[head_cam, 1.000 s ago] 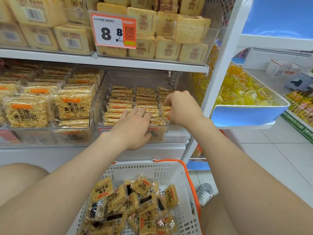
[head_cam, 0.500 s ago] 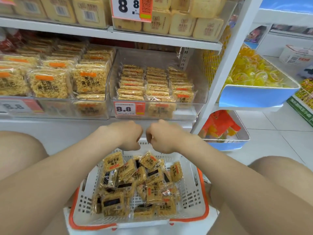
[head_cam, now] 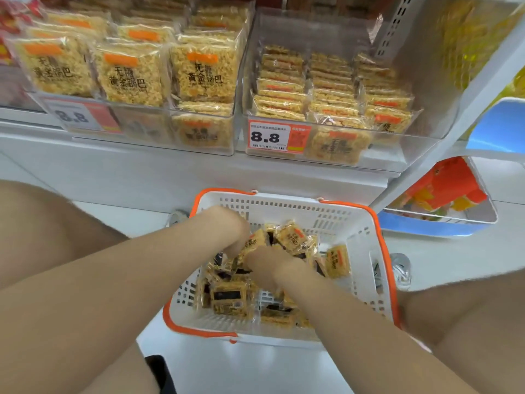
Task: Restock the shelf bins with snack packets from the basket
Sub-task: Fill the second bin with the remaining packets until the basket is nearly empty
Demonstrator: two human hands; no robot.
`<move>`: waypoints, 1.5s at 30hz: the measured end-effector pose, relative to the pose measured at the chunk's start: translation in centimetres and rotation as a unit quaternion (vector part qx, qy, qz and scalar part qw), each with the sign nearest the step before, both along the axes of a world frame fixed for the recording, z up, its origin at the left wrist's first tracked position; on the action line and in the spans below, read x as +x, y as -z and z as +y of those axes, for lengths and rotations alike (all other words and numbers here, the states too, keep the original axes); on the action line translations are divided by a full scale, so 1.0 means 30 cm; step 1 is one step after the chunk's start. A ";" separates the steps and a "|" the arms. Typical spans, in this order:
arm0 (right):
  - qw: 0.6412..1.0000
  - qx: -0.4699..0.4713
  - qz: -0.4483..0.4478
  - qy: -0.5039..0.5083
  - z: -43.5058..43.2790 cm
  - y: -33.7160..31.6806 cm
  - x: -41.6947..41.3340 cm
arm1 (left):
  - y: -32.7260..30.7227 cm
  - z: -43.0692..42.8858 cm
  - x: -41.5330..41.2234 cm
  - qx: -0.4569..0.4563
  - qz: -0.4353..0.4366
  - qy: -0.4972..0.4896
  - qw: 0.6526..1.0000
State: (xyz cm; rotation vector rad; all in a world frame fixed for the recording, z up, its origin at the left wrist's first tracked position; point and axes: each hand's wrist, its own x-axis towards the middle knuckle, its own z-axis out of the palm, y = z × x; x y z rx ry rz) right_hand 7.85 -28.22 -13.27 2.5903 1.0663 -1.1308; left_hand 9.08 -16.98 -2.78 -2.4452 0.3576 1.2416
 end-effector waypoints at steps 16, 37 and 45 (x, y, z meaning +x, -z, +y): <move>0.998 -0.007 0.051 0.038 0.084 0.160 -0.110 | 0.011 0.010 0.004 0.001 0.006 0.015 1.000; 0.733 0.251 0.291 0.561 -0.172 -0.452 0.126 | -0.195 0.079 -0.004 -0.332 -0.201 -0.130 0.912; 0.909 0.312 0.036 0.274 -0.161 -0.712 0.175 | -0.333 0.131 -0.013 -0.439 -0.159 -0.315 0.826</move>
